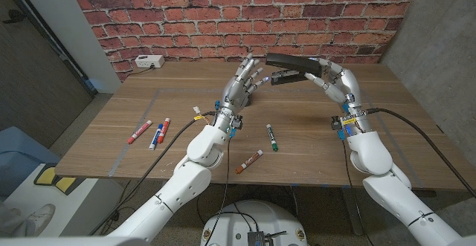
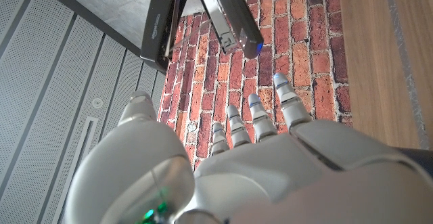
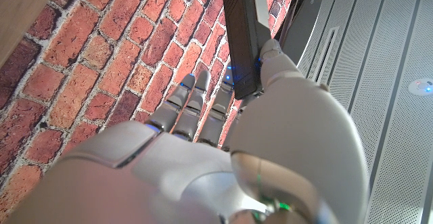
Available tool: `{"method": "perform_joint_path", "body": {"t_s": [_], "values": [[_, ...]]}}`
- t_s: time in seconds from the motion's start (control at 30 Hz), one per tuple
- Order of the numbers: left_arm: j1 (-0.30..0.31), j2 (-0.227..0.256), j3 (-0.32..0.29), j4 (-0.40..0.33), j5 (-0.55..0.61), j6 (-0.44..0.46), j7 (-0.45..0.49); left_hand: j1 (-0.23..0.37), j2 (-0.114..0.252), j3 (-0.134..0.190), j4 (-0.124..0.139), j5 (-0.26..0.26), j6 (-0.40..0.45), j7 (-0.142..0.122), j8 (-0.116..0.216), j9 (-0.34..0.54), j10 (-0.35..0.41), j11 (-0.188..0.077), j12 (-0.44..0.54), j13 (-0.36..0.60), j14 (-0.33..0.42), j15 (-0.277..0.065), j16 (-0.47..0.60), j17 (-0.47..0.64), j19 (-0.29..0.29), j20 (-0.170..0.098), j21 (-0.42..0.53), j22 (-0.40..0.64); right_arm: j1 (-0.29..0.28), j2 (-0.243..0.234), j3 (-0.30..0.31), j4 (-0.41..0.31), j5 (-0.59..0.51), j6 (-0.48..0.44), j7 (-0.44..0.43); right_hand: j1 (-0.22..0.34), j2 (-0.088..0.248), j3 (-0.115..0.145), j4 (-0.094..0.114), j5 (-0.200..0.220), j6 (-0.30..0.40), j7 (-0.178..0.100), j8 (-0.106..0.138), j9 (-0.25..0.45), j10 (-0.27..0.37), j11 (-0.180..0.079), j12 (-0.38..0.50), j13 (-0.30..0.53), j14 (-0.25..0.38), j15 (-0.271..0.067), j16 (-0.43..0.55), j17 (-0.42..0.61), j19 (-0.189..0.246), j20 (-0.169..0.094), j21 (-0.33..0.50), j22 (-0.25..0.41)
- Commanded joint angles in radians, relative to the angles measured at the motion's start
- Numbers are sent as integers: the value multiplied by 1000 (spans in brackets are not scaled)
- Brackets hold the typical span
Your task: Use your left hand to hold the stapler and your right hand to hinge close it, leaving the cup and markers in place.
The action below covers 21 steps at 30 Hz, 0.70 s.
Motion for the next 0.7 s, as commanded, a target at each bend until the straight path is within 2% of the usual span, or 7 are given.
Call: {"method": "perform_joint_path", "body": {"t_s": [0.03, 0.13, 0.2, 0.37, 0.5, 0.6, 0.7], "values": [[-11, 22, 11, -9, 4, 10, -36, -18, -4, -1, -2, 2, -15, -3, -5, 2, -6, 1, 4, 0, 31, -3, 15, 2, -10, 1, 3, 4, -12, -1, 10, -13, -10, 2, 4, 54, 69, 17, 21, 9, 9, -3, 5, 3, 110, -101, 6, 234, 4, -195, -2, 4, -3, -5, 8, 5], [-12, 19, 13, -5, -17, 8, -52, -26, -7, -5, -1, 2, -21, 8, -6, 2, 1, 18, 8, -1, 50, -20, 20, 2, -6, -1, 9, 4, -15, -2, 11, -16, -9, 4, 7, 54, 68, 17, 21, 9, 9, -4, 5, 3, 110, -101, 5, 233, 4, -194, -2, 4, -3, -5, 8, 5], [-16, 16, 14, 4, -36, 1, -72, -26, -10, -6, -10, 6, -6, 108, -2, -2, 33, 81, 18, -13, 81, -56, 18, -7, 44, -61, 31, -1, -16, -3, 11, -18, -11, 3, 10, 54, 68, 17, 21, 9, 10, -4, 5, 3, 110, -101, 4, 233, 4, -194, -2, 4, -3, -5, 8, 5], [-15, 10, 15, 12, -47, -10, -83, -20, -3, -1, -17, 7, -5, 140, -5, -5, 59, 103, 22, -24, 106, -82, 19, -12, 87, -129, 41, -5, -18, -2, 10, -22, -11, 2, 13, 54, 68, 16, 21, 9, 10, -4, 6, 3, 110, -101, 3, 231, 3, -194, -2, 5, -3, -4, 8, 5], [-10, 11, 12, 9, -68, -3, -88, -24, -1, -1, -17, 7, 0, 146, -3, -6, 82, 86, 28, -29, 135, -81, 25, -12, 104, -131, 43, -6, -19, -3, 11, -25, -13, 1, 14, 53, 67, 16, 21, 9, 11, -4, 6, 3, 110, -101, 1, 229, 3, -194, -2, 5, -3, -4, 9, 5], [-5, 15, 10, 5, -95, 5, -99, -30, 3, 0, -17, 7, 12, 176, -2, -7, 85, 69, 27, -33, 164, -36, 28, -11, 113, -95, 42, -6, -19, -3, 9, -27, -17, 1, 17, 53, 67, 15, 22, 9, 11, -4, 6, 3, 111, -101, 0, 228, 3, -194, -3, 5, -3, -4, 9, 5], [-3, 17, 8, 3, -111, 9, -107, -31, 6, 0, -16, 7, 12, 178, -3, -8, 82, 65, 25, -34, 169, -14, 27, -11, 116, -78, 42, -6, -17, -2, 7, -28, -19, 2, 17, 52, 67, 15, 22, 9, 11, -4, 6, 3, 113, -101, 0, 228, 2, -194, -2, 5, -3, -4, 9, 5]]}}
